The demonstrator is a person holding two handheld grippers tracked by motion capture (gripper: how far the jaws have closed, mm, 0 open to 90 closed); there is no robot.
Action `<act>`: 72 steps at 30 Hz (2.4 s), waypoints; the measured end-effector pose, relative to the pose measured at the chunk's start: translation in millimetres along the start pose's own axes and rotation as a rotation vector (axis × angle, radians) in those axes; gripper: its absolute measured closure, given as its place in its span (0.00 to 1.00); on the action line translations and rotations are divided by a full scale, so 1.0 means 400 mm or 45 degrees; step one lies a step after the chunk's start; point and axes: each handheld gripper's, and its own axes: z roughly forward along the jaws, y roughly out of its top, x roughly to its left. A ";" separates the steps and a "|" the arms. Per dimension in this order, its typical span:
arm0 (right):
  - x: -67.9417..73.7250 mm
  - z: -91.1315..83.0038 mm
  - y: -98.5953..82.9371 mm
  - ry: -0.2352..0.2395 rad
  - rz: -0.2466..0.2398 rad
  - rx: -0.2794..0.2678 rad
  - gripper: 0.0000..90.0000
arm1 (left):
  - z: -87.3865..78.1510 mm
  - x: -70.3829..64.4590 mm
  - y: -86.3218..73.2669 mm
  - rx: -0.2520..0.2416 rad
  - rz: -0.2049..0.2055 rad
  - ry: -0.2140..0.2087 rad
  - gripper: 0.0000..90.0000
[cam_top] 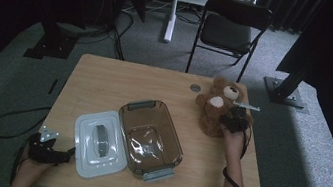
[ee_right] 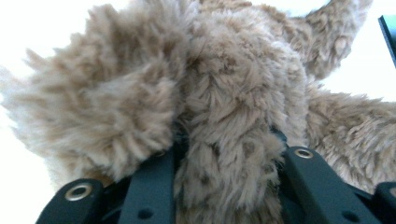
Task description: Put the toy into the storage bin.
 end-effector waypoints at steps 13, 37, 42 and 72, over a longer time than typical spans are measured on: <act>0.011 -0.065 0.009 0.013 -0.034 -0.059 0.77 | 0.000 0.000 0.000 0.000 0.000 0.000 0.01; 0.067 -0.234 0.031 0.058 -0.123 -0.215 0.77 | 0.000 0.000 0.000 0.000 0.000 0.000 0.01; 0.098 -0.278 0.041 0.094 -0.163 -0.265 0.77 | 0.000 0.000 0.000 -0.001 0.002 0.001 0.01; 0.411 -0.464 0.019 0.485 -0.474 -0.446 0.76 | 0.000 0.000 0.000 0.001 0.000 0.000 0.01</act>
